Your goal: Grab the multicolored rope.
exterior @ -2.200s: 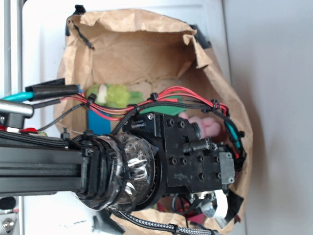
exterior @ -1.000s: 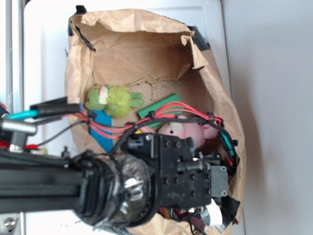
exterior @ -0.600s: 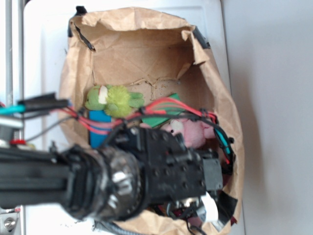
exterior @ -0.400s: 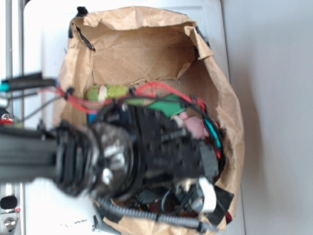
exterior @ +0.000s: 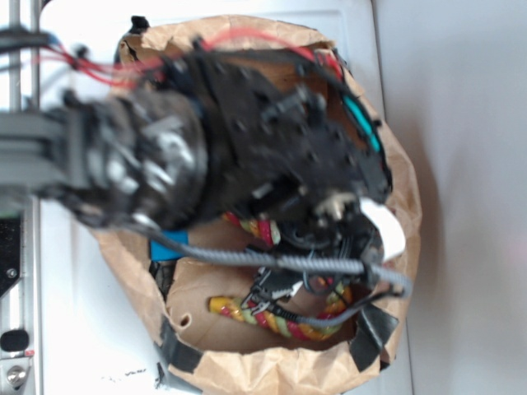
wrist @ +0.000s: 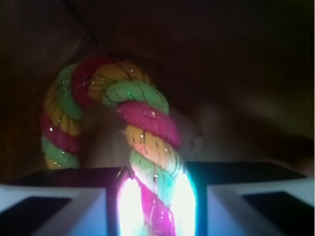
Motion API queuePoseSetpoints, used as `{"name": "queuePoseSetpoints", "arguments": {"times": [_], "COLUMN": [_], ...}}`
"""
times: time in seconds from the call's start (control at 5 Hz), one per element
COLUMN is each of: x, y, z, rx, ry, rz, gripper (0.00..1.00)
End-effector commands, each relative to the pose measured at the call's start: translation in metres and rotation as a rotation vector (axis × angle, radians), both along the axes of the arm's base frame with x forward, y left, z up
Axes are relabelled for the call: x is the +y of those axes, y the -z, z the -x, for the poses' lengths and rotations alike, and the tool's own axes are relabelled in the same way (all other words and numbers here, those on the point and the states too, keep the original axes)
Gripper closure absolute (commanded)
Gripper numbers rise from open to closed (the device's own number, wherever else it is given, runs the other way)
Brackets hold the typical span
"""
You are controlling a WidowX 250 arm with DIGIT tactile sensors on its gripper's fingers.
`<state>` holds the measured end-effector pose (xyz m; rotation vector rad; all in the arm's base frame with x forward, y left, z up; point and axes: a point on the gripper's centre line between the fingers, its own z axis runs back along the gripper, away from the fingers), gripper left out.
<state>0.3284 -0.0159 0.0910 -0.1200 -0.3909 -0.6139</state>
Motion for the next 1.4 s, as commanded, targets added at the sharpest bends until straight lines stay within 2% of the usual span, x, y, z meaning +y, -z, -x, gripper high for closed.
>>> {"name": "queuePoseSetpoints", "arguments": {"times": [0.0, 0.2, 0.4, 0.8, 1.0, 1.2], "x": [-0.018, -0.020, -0.010, 0.008, 0.012, 0.010], "y": [-0.070, -0.088, -0.097, -0.107, -0.108, -0.103], "z": [0.016, 0.022, 0.025, 0.035, 0.035, 0.033], "rx": [-0.114, -0.085, 0.041, 0.154, 0.107, 0.090], "ry": [-0.163, -0.315, -0.403, -0.469, -0.511, -0.491], "rz": [0.008, -0.013, -0.011, -0.102, -0.178, -0.164], "gripper": [1.00, 1.00, 1.00, 1.00, 1.00, 1.00]}}
